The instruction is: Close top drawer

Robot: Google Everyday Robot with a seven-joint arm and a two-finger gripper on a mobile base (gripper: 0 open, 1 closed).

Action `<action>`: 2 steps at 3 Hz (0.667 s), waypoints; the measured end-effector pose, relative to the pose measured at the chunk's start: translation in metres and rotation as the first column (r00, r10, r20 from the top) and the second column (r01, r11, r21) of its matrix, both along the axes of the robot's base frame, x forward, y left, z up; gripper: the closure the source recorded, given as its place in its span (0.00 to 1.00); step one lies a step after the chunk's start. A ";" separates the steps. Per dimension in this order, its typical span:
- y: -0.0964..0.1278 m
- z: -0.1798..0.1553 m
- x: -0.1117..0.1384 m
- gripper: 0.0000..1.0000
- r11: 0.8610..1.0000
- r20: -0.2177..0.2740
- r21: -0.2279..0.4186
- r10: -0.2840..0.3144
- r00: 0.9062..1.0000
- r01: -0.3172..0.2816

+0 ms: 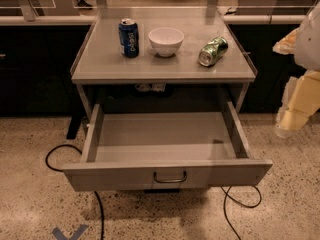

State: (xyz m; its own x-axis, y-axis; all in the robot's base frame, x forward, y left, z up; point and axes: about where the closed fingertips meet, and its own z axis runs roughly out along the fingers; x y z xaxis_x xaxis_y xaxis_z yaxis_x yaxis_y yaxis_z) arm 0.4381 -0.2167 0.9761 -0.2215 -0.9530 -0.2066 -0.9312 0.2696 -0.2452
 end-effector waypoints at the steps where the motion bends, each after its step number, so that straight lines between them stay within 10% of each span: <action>1: 0.000 0.000 0.000 0.00 1.000 0.000 0.000 0.000 1.000 0.000; 2: -0.001 -0.020 -0.003 0.00 1.000 -0.014 0.012 0.004 1.000 -0.004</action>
Offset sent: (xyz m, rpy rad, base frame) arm -0.0071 -0.0035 -0.0548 0.0314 0.0577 0.0102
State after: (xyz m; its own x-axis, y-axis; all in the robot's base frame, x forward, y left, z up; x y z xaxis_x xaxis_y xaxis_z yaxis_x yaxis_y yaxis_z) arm 0.4353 -0.2174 0.9565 -0.2209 -0.9512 -0.2153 -0.9356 0.2690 -0.2286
